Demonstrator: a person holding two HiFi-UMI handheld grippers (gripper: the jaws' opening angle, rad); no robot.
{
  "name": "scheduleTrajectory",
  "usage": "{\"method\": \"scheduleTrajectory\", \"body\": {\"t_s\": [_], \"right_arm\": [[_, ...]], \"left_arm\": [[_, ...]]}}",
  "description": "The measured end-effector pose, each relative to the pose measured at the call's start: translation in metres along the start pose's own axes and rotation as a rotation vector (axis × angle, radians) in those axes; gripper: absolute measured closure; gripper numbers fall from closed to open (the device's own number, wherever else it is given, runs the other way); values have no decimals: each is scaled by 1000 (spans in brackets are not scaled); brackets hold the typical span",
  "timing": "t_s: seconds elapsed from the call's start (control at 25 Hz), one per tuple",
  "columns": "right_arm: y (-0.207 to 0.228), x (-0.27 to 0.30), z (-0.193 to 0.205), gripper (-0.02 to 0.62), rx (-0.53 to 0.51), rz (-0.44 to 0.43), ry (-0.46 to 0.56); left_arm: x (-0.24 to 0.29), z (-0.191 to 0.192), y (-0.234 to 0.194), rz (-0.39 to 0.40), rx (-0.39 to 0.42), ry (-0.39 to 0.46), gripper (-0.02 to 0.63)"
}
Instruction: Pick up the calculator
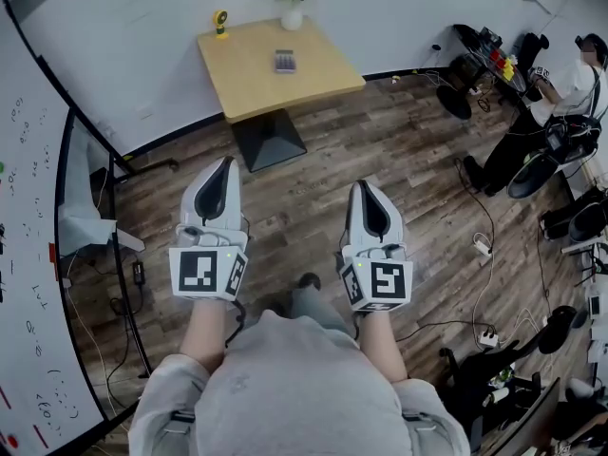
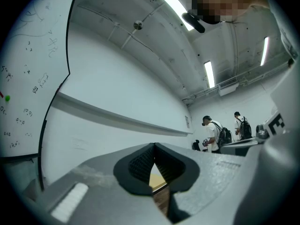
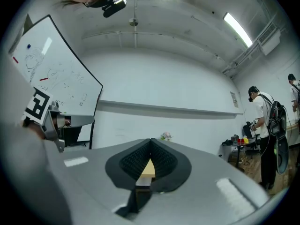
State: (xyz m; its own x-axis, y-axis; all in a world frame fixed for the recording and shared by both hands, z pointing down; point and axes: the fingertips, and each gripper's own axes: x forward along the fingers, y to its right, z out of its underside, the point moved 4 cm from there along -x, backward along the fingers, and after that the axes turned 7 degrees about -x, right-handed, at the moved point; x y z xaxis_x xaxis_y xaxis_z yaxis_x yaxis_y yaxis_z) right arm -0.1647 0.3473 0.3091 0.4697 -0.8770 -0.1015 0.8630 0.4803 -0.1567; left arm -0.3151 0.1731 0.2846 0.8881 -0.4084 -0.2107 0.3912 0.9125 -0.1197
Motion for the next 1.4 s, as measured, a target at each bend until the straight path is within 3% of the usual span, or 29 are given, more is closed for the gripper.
{"method": "scheduleTrajectory", "body": {"t_s": [0.36, 0.84, 1.4], "right_arm": [[4, 49, 7, 594, 8, -29, 4], [35, 155, 4, 594, 8, -91, 35], [76, 248, 16, 594, 16, -166, 57]], "left_arm": [[36, 6, -21, -15, 9, -2, 600], [117, 6, -60, -94, 20, 16, 600], [203, 20, -69, -138, 34, 29, 600]]}}
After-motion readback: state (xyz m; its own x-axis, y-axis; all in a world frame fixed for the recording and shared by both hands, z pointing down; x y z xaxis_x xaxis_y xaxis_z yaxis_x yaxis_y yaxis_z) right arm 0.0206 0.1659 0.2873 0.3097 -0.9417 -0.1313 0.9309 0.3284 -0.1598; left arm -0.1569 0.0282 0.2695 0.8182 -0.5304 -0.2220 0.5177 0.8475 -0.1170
